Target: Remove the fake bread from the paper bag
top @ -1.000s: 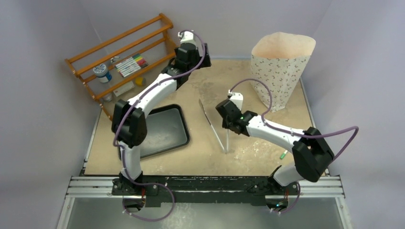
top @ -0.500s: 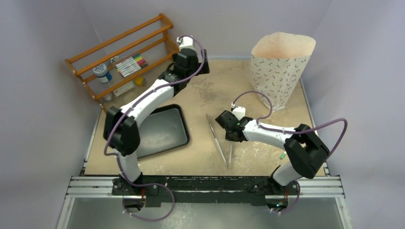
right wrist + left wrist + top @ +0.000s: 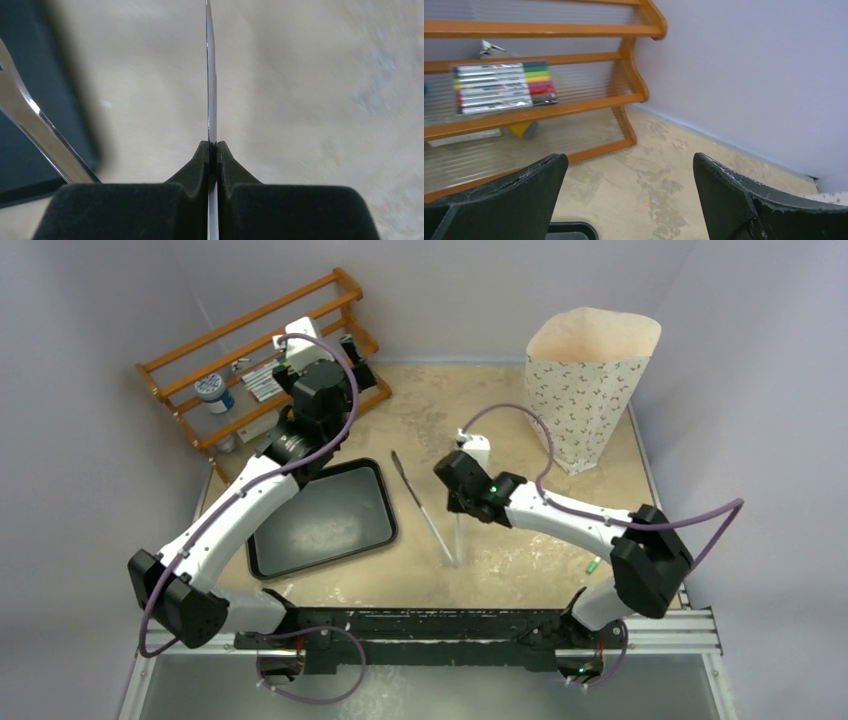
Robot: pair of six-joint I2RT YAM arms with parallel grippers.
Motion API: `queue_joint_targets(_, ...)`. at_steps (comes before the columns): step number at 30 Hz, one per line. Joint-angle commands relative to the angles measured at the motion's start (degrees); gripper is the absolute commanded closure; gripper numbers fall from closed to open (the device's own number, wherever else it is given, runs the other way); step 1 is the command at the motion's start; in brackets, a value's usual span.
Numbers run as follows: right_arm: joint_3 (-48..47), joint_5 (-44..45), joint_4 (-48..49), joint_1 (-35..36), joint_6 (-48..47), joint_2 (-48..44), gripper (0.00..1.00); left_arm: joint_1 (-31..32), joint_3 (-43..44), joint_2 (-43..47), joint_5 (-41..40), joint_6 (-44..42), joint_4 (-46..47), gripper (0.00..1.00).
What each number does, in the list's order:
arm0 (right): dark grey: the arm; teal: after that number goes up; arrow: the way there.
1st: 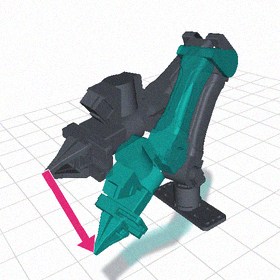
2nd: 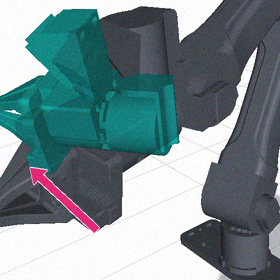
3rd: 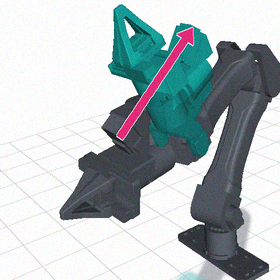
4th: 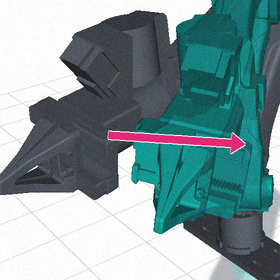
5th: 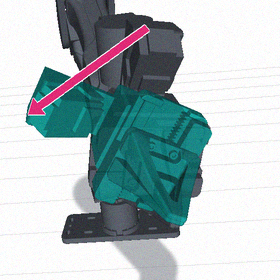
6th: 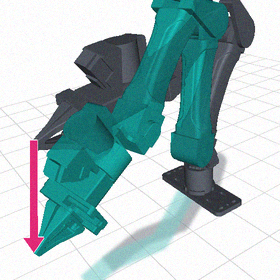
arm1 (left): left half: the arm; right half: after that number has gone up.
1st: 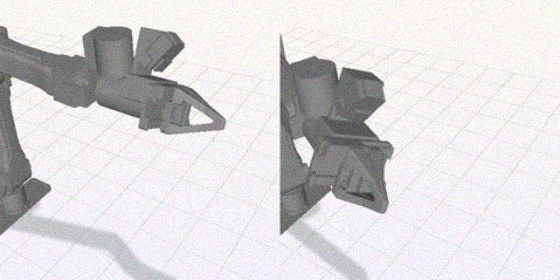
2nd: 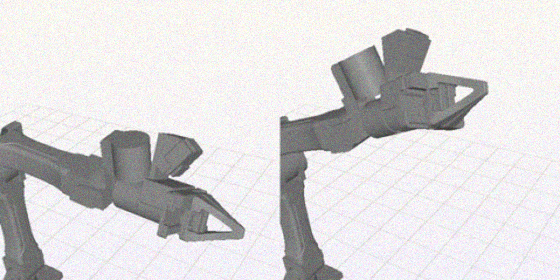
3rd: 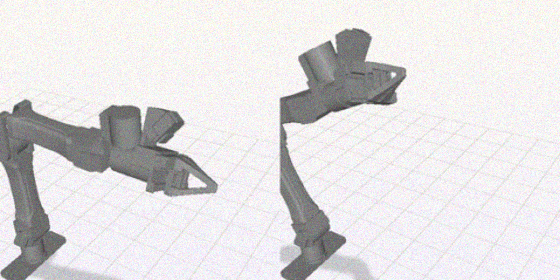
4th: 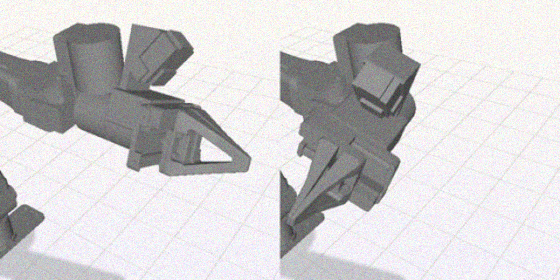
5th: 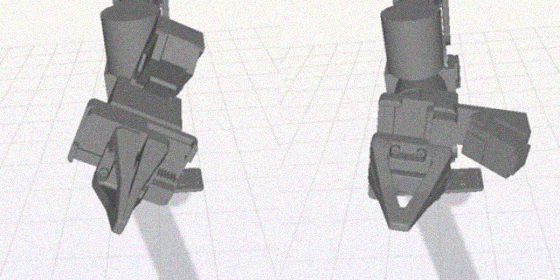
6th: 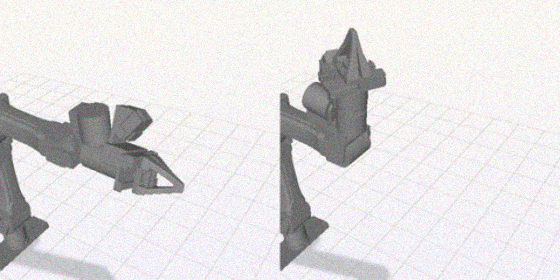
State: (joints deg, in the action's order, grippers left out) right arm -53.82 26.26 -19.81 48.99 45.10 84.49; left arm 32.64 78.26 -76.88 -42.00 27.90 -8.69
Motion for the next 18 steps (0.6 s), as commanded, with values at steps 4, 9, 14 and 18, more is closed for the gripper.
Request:
queue_joint_targets(4, -23.5, -1.1, 3.9, 5.7, -8.1, 15.6, 1.0, -0.2, -1.4, 5.4, -8.4, -0.6, -1.2, 0.0)
queue_joint_targets(9, -35.3, -4.0, 3.7, 8.3, -9.0, 27.4, 1.0, -0.2, -1.1, 7.0, -9.3, -1.4, -2.1, 0.0)
queue_joint_targets(14, -41.9, -5.9, 2.0, 9.7, -9.0, 33.7, 1.0, -0.2, -1.4, 7.6, -9.2, -1.7, -2.3, 0.0)
queue_joint_targets(18, -45.0, -6.2, 0.6, 11.2, -9.1, 36.5, 1.0, -0.2, -2.0, 7.7, -8.8, -1.6, -1.8, 0.0)
